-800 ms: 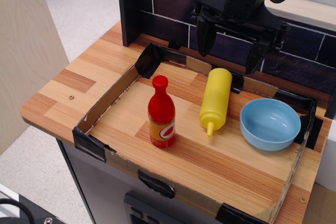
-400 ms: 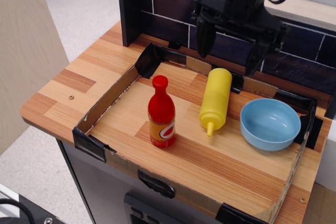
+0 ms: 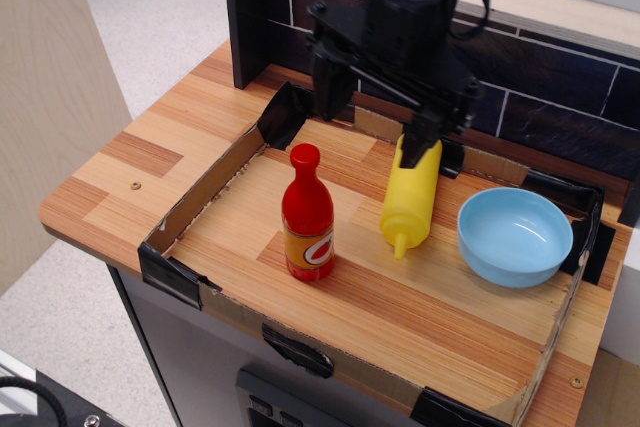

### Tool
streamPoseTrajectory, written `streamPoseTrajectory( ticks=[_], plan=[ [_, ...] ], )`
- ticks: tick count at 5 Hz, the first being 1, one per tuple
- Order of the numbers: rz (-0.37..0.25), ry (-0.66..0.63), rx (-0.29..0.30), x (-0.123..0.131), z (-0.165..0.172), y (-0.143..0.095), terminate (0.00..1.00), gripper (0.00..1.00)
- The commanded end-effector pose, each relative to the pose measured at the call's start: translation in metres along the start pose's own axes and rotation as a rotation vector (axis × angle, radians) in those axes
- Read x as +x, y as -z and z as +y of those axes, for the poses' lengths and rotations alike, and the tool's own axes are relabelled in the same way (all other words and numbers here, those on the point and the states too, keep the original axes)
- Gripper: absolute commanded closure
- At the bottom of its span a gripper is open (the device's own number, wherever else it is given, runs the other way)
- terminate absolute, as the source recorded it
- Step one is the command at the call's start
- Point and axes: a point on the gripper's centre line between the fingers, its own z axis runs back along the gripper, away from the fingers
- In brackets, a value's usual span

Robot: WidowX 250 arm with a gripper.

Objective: Topple hot sauce bottle

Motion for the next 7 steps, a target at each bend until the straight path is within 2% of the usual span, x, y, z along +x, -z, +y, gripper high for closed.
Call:
streamPoseTrajectory(
  ticks=[1, 3, 5, 6, 7],
  plan=[
    [-0.026, 0.018, 0.007, -0.011, 0.027, -0.019, 0.0, 0.0],
    [0.034, 0.053, -0.09, -0.018, 0.021, 0.002, 0.0, 0.0],
    [0.031, 0.049, -0.065, -0.02, 0.017, 0.017, 0.0, 0.0],
    [0.013, 0.014, -0.081, -0.022, 0.014, 0.015, 0.0, 0.0],
    [0.016, -0.012, -0.09, -0.024, 0.013, 0.014, 0.0, 1.0]
  ],
)
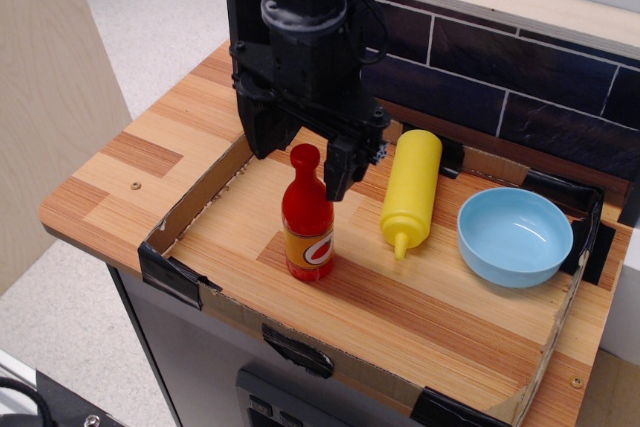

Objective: Topple hot sauce bottle

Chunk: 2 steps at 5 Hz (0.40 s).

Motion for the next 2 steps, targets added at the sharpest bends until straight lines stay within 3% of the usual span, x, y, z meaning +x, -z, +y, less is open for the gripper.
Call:
streamPoseTrajectory(
  ticks=[1, 2],
  plan=[
    [-0.037, -0.047, 0.035, 0.0044, -0.0017, -0.0113, 0.0, 1.0],
    [-0.078, -0.093, 0.036, 0.0067, 0.0042, -0.0157, 0.0, 1.0]
  ],
)
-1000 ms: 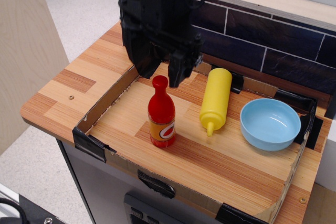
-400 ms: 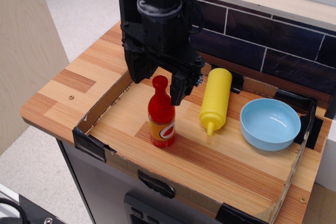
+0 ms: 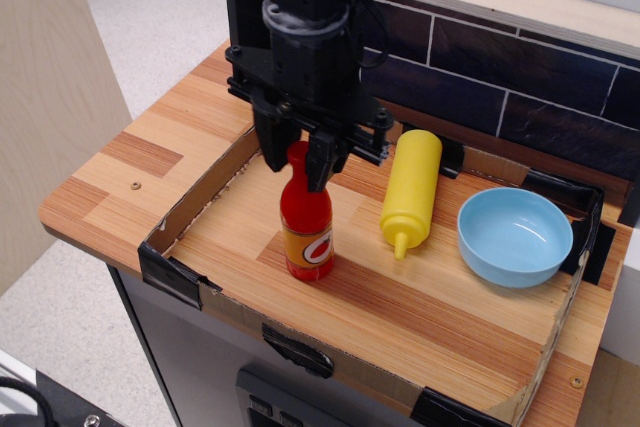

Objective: Topple hot sauce bottle

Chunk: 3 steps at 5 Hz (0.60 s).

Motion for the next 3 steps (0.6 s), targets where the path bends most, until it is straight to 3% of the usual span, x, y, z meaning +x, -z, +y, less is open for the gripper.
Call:
streamPoseTrajectory(
  ticks=[1, 2, 3],
  plan=[
    [-0.235, -0.125, 0.035, 0.011, 0.011, -0.029, 0.0, 1.0],
    [-0.375, -0.205, 0.041, 0.019, 0.019, -0.035, 0.0, 1.0],
    [-0.44, -0.223, 0.045, 0.03, 0.027, -0.032, 0.0, 1.0]
  ],
)
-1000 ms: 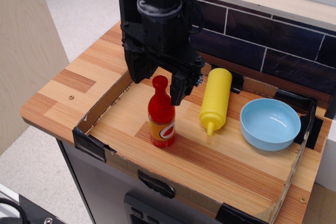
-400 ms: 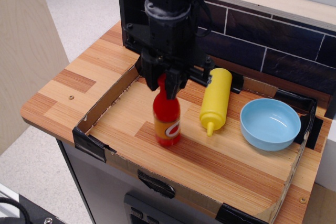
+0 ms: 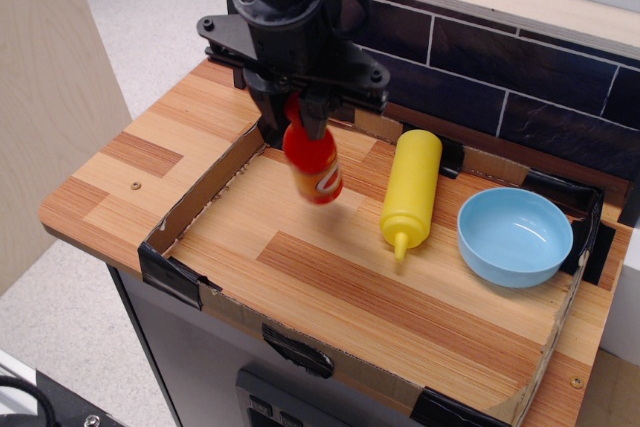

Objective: Topple hot sauce bottle

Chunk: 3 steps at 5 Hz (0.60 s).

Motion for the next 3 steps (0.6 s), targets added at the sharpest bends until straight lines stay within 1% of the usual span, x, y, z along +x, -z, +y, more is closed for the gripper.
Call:
streamPoseTrajectory(
  ticks=[1, 2, 3],
  plan=[
    [-0.059, 0.016, -0.033, 0.021, 0.012, 0.017, 0.0, 1.0],
    [-0.021, 0.057, -0.031, 0.015, 0.016, 0.03, 0.0, 1.0],
    [0.006, 0.084, -0.026, 0.006, 0.023, 0.034, 0.0, 1.0]
  ],
)
